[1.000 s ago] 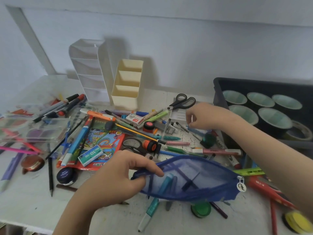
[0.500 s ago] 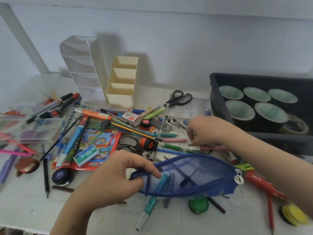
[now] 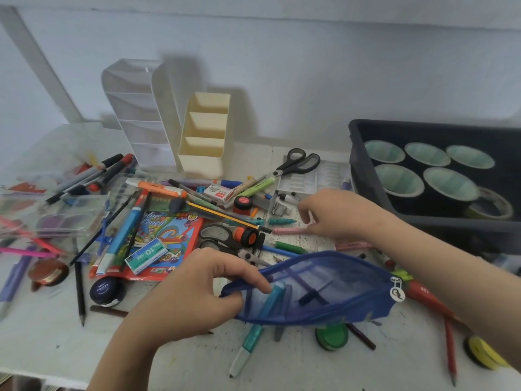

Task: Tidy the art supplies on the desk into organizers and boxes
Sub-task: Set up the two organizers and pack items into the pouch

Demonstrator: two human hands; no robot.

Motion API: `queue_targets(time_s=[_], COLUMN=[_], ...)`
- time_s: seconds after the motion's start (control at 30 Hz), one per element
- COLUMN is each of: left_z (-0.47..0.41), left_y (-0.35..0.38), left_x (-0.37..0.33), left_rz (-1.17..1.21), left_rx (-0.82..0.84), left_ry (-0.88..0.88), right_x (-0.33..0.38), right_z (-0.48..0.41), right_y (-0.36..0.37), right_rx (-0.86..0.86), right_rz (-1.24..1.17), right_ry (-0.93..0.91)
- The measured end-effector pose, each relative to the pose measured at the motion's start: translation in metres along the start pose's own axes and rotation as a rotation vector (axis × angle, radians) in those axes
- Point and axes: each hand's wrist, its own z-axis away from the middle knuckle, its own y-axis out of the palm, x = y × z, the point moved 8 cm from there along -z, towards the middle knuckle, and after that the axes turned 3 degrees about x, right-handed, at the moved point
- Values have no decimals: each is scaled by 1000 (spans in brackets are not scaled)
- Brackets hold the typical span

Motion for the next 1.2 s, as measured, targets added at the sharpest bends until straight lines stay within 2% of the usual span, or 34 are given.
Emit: queue_targets(time_s=[0.3,0.5,0.63,0.7,0.77,0.93,1.1,1.17,1.2], left_z=[-1,-2,-2,-2,-3,-4,-6,-6,-6], left_y=[1,0,-3,-5,-5,-3,-1,-1,-1], left_x=[1,4,7,10,12,10,11,11,12], left_rz=[31,44,38,43,51,64,72,83,90], left_rx=[-7,-4,-69,-88,-92,-96,-92,-94,-98], left_ry=[-1,-11,-8,-20,-30,-9,-7,-7,-7], right_x=[0,13,11,6,-2,-8,8,21,30], right_z=[-19,-34,-29,-20,-7,44,90,98,97], right_y=[-11,-2,-2,-9,-25,-93,-147,-148,-144], right_rx=[-216,-116,-39,-10,-51,-386,-690,-654,-579], right_rz=[-99,-27,-62,-160,-309,-797,-1009,-1066,-1091], right_ry=[-7,8,-15,-22,-7,-97,-315,-386,-418])
